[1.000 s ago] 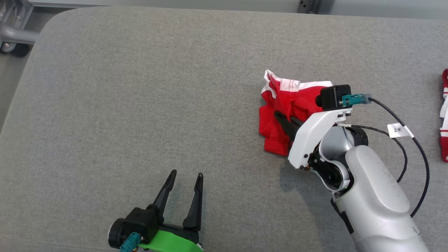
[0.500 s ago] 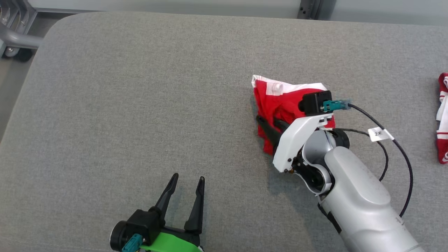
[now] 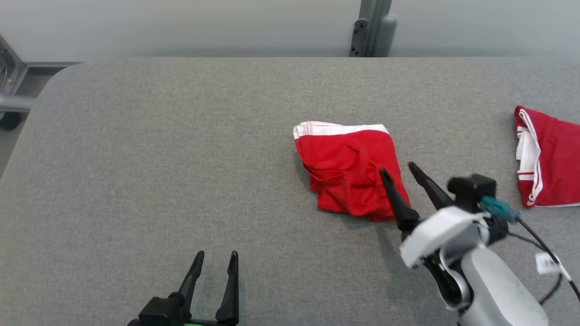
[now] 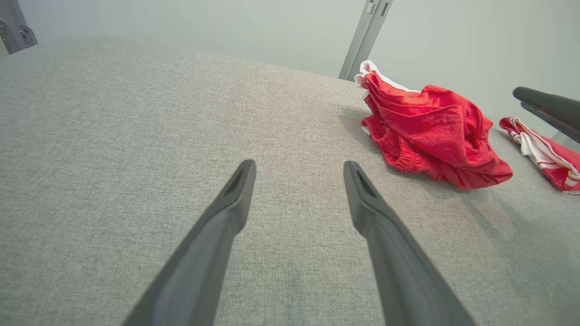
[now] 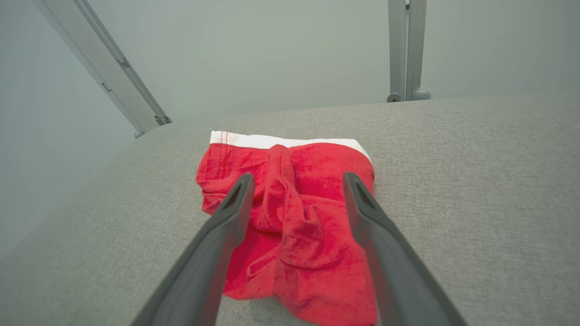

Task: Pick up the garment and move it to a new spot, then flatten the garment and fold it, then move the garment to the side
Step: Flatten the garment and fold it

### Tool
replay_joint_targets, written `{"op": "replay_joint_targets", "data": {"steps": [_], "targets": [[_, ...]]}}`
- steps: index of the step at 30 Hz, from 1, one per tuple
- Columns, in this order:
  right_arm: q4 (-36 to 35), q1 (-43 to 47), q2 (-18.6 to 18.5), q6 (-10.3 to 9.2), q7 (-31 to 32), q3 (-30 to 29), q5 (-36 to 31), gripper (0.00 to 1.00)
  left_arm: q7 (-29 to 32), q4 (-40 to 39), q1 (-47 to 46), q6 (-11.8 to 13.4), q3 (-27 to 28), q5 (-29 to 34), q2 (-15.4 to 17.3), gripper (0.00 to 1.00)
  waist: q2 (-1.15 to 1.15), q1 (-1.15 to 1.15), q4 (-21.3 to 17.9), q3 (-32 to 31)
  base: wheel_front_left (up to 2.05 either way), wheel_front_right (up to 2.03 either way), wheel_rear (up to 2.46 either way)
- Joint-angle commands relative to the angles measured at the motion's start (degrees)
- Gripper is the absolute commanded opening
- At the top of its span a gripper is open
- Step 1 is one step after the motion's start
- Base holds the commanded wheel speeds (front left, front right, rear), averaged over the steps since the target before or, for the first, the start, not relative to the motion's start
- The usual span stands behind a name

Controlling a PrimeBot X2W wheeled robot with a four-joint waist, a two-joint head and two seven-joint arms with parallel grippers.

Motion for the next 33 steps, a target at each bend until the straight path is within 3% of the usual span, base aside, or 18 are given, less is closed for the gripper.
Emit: {"op": "replay_joint_targets", "data": {"steps": [1,8,11,16,24,33], "targets": [[-0.7,3.0,-1.5,-0.01,-2.2,-1.7,-1.8,1.0,-0.1,-0.3,1.2,0.1,0.4,-0.4,0.2,1.0,0.0,0.0,-3.3,-3.4,0.0,0.0,0.0],[3.5,14.4,-5.5,-0.03,-10.1,-14.0,-8.9,1.0,-0.1,-1.0,3.2,0.2,1.8,-0.6,0.1,1.0,0.0,0.0,-5.6,-6.2,0.0,0.0,0.0],[6.0,17.5,-4.0,-0.03,-10.7,-19.1,-11.4,1.0,-0.1,-1.2,3.9,0.7,2.6,-0.7,0.1,1.0,0.0,0.0,-5.9,-7.1,0.0,0.0,0.0],[3.0,20.5,-1.4,-0.03,-10.7,-24.6,-15.1,1.0,-0.1,-2.0,4.5,1.2,3.9,-0.8,0.1,1.0,0.0,0.0,-6.0,-7.8,0.0,0.0,0.0],[-4.4,22.6,1.3,-0.03,-10.7,-26.3,-18.4,1.0,-0.1,-2.4,6.0,1.4,7.3,1.4,0.1,1.0,0.0,0.0,-5.4,-8.2,0.0,0.0,0.0],[-6.2,23.3,2.0,-0.03,-10.8,-25.7,-19.3,1.0,-0.1,-1.6,6.6,0.5,9.2,1.4,0.1,1.0,0.0,0.0,-3.9,-8.9,0.0,0.0,0.0]]}}
